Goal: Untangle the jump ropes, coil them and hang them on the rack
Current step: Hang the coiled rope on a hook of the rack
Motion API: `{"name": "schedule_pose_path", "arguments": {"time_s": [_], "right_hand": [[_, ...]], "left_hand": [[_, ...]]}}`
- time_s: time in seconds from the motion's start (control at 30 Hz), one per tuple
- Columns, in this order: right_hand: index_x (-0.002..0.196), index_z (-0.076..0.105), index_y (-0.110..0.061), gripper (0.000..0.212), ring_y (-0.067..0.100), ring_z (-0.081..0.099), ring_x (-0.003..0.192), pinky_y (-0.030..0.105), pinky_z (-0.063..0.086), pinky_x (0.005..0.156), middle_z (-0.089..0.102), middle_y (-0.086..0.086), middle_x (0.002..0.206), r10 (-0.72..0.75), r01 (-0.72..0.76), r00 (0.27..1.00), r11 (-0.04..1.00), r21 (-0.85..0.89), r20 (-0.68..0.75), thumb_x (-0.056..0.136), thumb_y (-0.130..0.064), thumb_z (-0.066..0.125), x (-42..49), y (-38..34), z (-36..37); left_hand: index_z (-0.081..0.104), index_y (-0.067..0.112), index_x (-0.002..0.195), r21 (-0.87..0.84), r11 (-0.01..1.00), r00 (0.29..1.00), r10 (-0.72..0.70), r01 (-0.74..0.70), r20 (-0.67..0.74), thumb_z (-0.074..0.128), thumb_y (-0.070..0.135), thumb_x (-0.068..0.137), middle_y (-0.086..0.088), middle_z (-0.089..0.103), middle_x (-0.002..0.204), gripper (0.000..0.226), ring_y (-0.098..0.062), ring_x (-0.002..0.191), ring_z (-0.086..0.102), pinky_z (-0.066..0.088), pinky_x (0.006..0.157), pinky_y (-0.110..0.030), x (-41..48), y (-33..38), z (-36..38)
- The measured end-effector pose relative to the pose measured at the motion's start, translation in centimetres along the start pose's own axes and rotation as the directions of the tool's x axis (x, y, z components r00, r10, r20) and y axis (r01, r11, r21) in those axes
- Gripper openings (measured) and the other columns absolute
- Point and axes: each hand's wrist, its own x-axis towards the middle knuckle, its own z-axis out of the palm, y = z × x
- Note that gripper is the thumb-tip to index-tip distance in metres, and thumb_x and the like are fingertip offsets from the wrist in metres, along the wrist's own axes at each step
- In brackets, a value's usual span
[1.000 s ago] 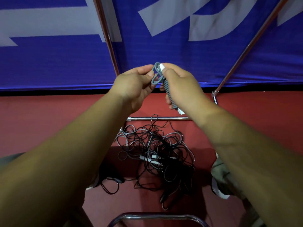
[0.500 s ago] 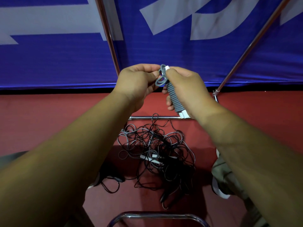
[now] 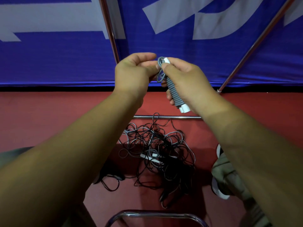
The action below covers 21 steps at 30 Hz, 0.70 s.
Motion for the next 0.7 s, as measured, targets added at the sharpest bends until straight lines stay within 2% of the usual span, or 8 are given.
{"name": "schedule_pose_path", "arguments": {"time_s": [0.1, 0.23, 0.3, 0.37, 0.4, 0.5, 0.57, 0.7], "right_hand": [[0.116, 0.075, -0.040, 0.017, 0.025, 0.063, 0.052, 0.037, 0.056, 0.050, 0.074, 0.013, 0.087, -0.035, 0.032, 0.999, 0.997, -0.073, -0.031, 0.105, -0.045, 0.063, 0.2, -0.1, -0.3], [0.116, 0.074, -0.039, 0.019, 0.023, 0.062, 0.051, 0.038, 0.056, 0.049, 0.074, 0.016, 0.089, -0.093, 0.083, 0.994, 0.983, -0.162, -0.054, 0.106, -0.038, 0.059, 0.4, 0.0, -0.7], [0.116, 0.074, -0.040, 0.020, 0.022, 0.060, 0.051, 0.035, 0.054, 0.047, 0.072, 0.009, 0.080, -0.116, 0.104, 0.992, 0.974, -0.200, -0.051, 0.105, -0.034, 0.058, 0.6, 0.3, -0.9], [0.115, 0.074, -0.038, 0.020, 0.022, 0.058, 0.051, 0.034, 0.052, 0.044, 0.065, -0.005, 0.066, -0.131, 0.117, 0.991, 0.961, -0.249, -0.040, 0.104, -0.031, 0.058, 0.6, 0.7, -0.9], [0.111, 0.073, -0.035, 0.018, 0.022, 0.057, 0.050, 0.034, 0.051, 0.043, 0.061, -0.006, 0.065, -0.130, 0.115, 0.991, 0.954, -0.276, -0.036, 0.103, -0.030, 0.058, 0.7, 1.0, -0.9], [0.100, 0.067, -0.028, 0.010, 0.023, 0.060, 0.050, 0.033, 0.052, 0.045, 0.064, 0.004, 0.073, -0.103, 0.090, 0.994, 0.941, -0.325, -0.024, 0.102, -0.033, 0.059, 0.8, 1.7, -0.7], [0.105, 0.067, -0.028, 0.013, 0.022, 0.063, 0.051, 0.035, 0.055, 0.046, 0.069, 0.005, 0.080, -0.086, 0.077, 0.996, 0.932, -0.353, -0.010, 0.102, -0.039, 0.061, 0.9, 1.9, -0.7], [0.109, 0.069, -0.026, 0.025, 0.020, 0.060, 0.057, 0.040, 0.056, 0.052, 0.062, -0.002, 0.071, -0.095, 0.101, 0.995, 0.897, -0.430, 0.034, 0.097, -0.048, 0.071, 1.1, 2.2, -0.9]], "left_hand": [[0.070, 0.003, 0.119, -0.002, 1.000, 0.999, -0.025, 0.025, 0.046, 0.075, -0.007, 0.089, -0.016, 0.080, 0.096, 0.032, -0.027, 0.091, 0.080, 0.064, 0.082, -0.032, 0.2, 0.6, 0.1], [0.066, 0.000, 0.124, -0.130, 0.985, 0.992, -0.108, 0.117, 0.069, 0.065, -0.006, 0.094, -0.020, 0.078, 0.101, 0.030, -0.028, 0.088, 0.079, 0.064, 0.086, -0.036, 0.3, 1.3, 0.4], [0.067, 0.004, 0.124, -0.145, 0.983, 0.988, -0.096, 0.114, 0.123, 0.067, -0.004, 0.094, -0.019, 0.074, 0.096, 0.031, -0.028, 0.082, 0.073, 0.062, 0.088, -0.036, 0.5, 1.2, 0.4], [0.071, 0.007, 0.122, -0.086, 0.992, 0.979, -0.071, 0.089, 0.191, 0.067, -0.005, 0.093, -0.020, 0.069, 0.091, 0.032, -0.030, 0.081, 0.062, 0.058, 0.087, -0.036, 0.6, 0.9, 0.5], [0.073, 0.005, 0.119, -0.033, 0.997, 0.978, -0.068, 0.076, 0.199, 0.067, -0.006, 0.092, -0.019, 0.070, 0.088, 0.030, -0.028, 0.079, 0.063, 0.058, 0.085, -0.035, 0.6, 0.7, 0.5], [0.077, 0.001, 0.110, 0.113, 0.992, 0.978, -0.079, 0.058, 0.193, 0.073, -0.001, 0.091, -0.014, 0.078, 0.087, 0.020, -0.020, 0.078, 0.073, 0.061, 0.085, -0.032, 1.0, 0.2, 0.2], [0.078, 0.002, 0.108, 0.225, 0.974, 0.977, -0.044, -0.004, 0.207, 0.076, 0.002, 0.092, -0.015, 0.080, 0.093, 0.016, -0.020, 0.082, 0.075, 0.063, 0.086, -0.031, 1.3, 0.1, -0.3], [0.077, 0.001, 0.100, 0.389, 0.905, 0.974, 0.098, -0.173, 0.205, 0.074, 0.006, 0.095, -0.006, 0.077, 0.083, 0.007, -0.011, 0.074, 0.070, 0.061, 0.076, -0.023, 1.6, 1.0, -0.9]]}}
